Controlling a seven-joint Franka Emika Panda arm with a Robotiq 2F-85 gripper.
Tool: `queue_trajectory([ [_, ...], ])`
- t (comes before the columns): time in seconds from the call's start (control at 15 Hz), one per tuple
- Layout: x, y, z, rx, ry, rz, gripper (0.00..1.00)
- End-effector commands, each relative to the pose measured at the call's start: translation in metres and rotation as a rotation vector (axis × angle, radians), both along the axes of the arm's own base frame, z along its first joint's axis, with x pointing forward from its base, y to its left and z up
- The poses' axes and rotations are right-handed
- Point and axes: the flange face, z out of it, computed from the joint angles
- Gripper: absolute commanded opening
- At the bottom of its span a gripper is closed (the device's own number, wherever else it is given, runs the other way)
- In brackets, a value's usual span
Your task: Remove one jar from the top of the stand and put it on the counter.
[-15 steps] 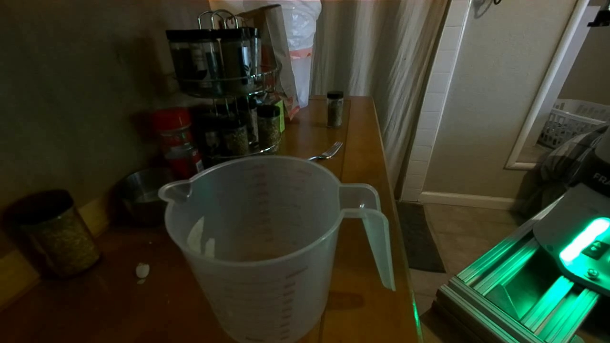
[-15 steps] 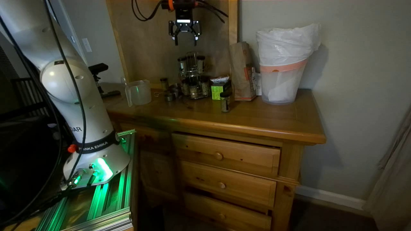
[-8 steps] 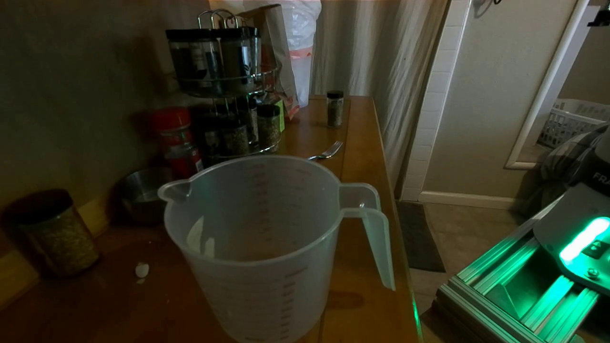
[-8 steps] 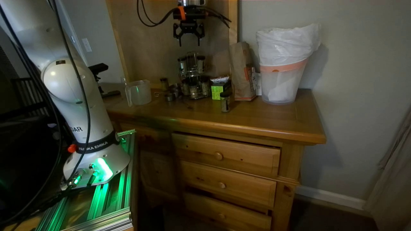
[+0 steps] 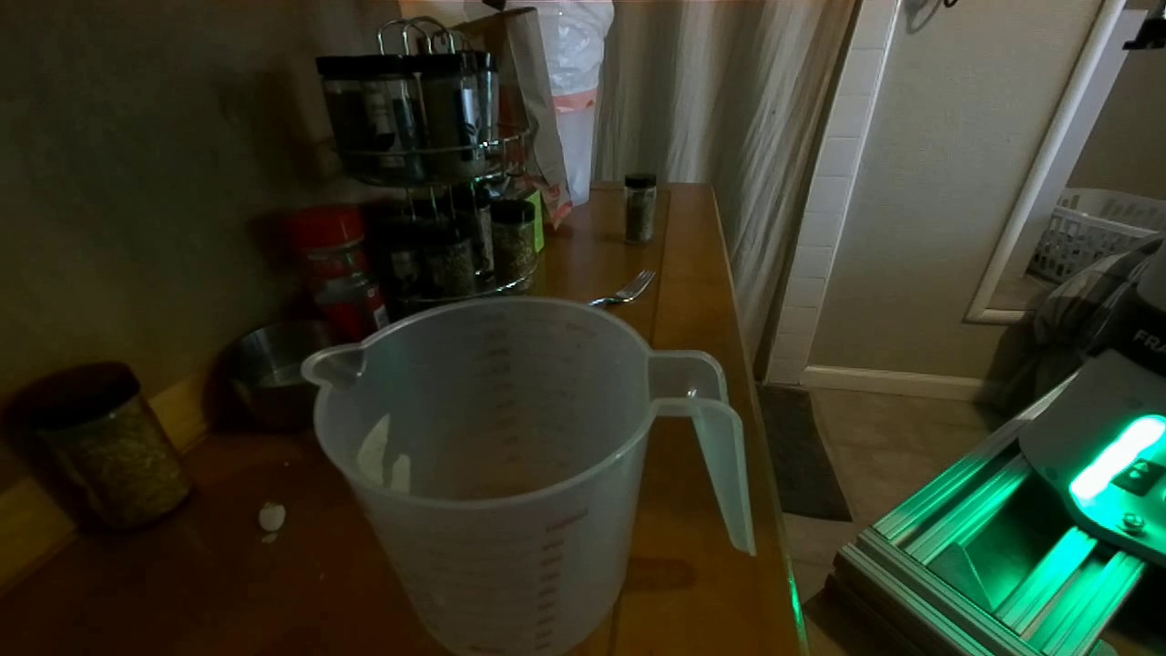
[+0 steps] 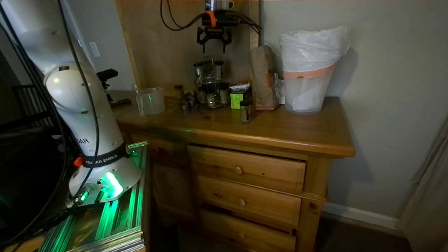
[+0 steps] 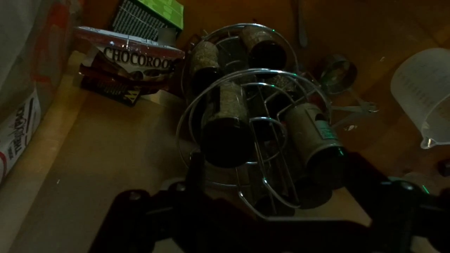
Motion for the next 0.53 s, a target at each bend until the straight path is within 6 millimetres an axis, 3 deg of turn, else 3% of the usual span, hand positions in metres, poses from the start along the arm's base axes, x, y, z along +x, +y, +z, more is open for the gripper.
queue_trajectory([
  [0.0, -0.001, 0.008, 0.000, -0.047, -0.039, 0.060, 1.00],
  [0.47, -0.007, 0.027, -0.012, -0.138, -0.068, 0.179, 1.00],
])
